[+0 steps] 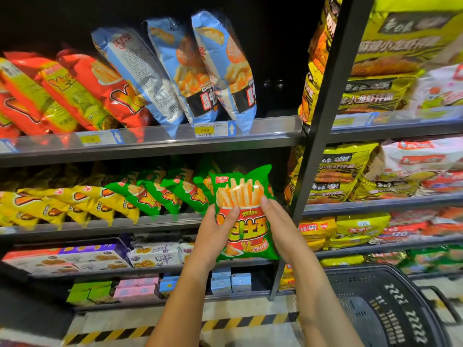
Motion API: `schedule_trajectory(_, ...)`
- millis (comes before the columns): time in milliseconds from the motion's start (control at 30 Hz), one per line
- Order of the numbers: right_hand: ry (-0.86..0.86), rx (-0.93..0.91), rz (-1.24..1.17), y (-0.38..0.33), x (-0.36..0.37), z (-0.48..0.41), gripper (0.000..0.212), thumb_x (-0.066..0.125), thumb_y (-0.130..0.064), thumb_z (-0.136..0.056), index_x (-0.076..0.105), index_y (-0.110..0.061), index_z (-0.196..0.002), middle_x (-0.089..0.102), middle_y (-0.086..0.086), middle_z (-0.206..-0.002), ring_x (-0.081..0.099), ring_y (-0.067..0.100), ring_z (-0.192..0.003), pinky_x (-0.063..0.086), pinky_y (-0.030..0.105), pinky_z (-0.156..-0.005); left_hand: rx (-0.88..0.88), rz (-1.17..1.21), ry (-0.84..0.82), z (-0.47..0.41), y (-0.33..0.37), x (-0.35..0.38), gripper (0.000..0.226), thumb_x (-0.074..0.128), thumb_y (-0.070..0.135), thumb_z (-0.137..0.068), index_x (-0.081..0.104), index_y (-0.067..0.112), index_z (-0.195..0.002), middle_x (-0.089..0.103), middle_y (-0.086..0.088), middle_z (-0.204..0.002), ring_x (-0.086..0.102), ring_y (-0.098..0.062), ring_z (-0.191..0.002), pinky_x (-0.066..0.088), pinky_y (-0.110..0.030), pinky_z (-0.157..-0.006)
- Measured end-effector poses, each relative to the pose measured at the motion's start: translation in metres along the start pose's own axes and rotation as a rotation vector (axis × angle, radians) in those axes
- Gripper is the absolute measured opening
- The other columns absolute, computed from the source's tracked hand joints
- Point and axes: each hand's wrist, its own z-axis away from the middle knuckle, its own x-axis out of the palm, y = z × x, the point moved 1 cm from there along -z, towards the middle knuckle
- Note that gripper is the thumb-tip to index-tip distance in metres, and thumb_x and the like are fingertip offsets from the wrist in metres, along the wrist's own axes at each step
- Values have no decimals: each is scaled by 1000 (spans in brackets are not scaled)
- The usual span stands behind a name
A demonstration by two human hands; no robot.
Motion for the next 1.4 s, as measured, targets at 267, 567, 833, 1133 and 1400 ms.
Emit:
schedule_trajectory(267, 120, -93, 192, -10, 24, 17, 71, 67, -79, -72, 57, -39, -129, 72, -13, -120, 72, 8, -107, 60, 45, -98, -13, -115, 0, 22, 18, -4, 29, 63, 59, -97, 58, 44, -121, 71, 20, -119, 72, 7, -93, 55, -16, -76)
schedule_trajectory(567, 0, 253, -538, 8, 4, 31, 79, 66, -67, -74, 67, -14, -133, 78, 18, -117, 78, 33, -100, 63, 48, -83, -302, 391, -5, 24, 37, -30, 85, 24, 79, -98, 59, 16, -142, 69, -11, -138, 61, -30, -132, 46, -54, -113)
schedule_trajectory(833, -31, 170, -437, 4, 8, 28, 86, 71, -72, -68, 64, -17, -134, 78, 15, -117, 78, 30, -102, 60, 50, -88, -273, 372, -30, 30, 56, -34, 79, 32, 73, -101, 54, 14, -147, 75, -9, -128, 69, -28, -121, 57, -48, -97)
schedule_trajectory(1133, -34, 10, 62, -35, 41, 30, 46, 46, -72, -97, 66, -41, -125, 80, -6, -111, 78, 15, -103, 59, 48, -100, -198, -67, 44, 22, 44, -15, 111, 43, 107, -65, 43, 39, -154, 64, 2, -145, 68, -22, -123, 55, -51, -104)
schedule_trajectory(1400, -135, 38, -217, -54, 16, 33, 81, 21, -73, -99, 59, -12, -135, 76, 21, -114, 76, 40, -87, 65, 47, -69, -340, 482, 56, 32, 33, -28, 60, 46, 71, -98, 84, 25, -105, 82, -5, -101, 80, -19, -87, 64, -38, -78)
